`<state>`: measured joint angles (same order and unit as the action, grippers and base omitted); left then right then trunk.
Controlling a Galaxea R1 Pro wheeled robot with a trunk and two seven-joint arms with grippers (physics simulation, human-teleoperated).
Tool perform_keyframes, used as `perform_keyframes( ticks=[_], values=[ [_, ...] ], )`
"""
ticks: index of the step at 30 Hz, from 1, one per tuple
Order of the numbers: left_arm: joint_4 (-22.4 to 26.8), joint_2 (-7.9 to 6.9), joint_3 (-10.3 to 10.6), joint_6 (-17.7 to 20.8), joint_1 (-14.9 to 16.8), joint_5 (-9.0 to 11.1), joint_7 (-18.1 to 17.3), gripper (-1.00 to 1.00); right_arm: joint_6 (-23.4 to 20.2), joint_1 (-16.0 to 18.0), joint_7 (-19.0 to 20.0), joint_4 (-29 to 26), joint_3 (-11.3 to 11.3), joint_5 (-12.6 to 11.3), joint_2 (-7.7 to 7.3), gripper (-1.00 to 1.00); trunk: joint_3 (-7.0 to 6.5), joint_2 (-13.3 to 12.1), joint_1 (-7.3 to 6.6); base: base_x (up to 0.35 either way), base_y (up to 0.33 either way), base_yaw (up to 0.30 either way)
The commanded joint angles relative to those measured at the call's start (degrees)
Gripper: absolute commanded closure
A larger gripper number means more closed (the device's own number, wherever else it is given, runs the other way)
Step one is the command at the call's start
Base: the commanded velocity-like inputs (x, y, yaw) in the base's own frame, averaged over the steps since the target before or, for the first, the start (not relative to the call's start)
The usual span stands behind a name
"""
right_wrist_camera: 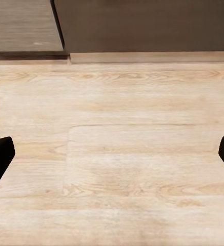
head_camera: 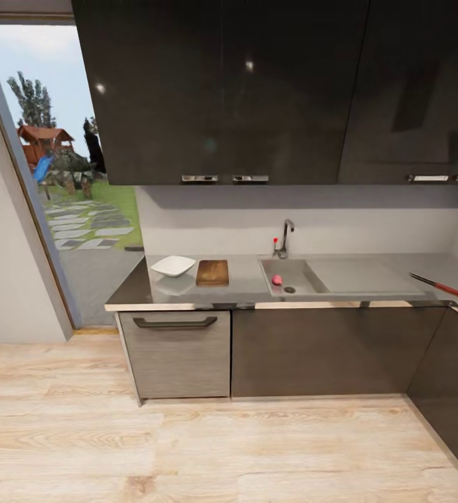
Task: In the kitchen, take the Vidalia onion out of the sink, dice it on the chopping board with the paring knife, put the diced onion into the bowl on the countertop, then place both the paring knife and the chopping board into the sink.
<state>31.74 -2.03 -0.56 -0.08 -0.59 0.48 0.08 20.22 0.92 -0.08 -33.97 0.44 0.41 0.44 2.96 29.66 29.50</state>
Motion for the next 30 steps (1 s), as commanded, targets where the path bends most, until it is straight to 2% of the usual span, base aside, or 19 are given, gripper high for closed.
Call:
perform_keyframes(
  ticks=[1, 17, 30],
  values=[
    [0.09, 0.01, -0.05, -0.01, -0.02, 0.05, 0.01, -1.0, 0.17, 0.04, -0.01, 0.04, 0.05, 0.03, 0.0, -1.0, -0.09, -0.33, -0.2, 0.0, 0.0, 0.0],
    [0.17, 0.01, -0.05, -0.01, -0.02, 0.05, 0.01, -1.0, 0.17, 0.04, -0.01, 0.05, 0.12, 0.03, 0.0, -1.0, -2.96, -6.74, -3.71, 0.0, 0.0, 0.0],
    [0.16, 0.01, -0.05, -0.01, -0.02, 0.05, 0.01, -1.0, 0.17, 0.04, -0.01, 0.05, 0.17, 0.03, 0.0, -1.0, -2.96, -6.74, -3.71, 0.0, 0.0, 0.0]
  ],
)
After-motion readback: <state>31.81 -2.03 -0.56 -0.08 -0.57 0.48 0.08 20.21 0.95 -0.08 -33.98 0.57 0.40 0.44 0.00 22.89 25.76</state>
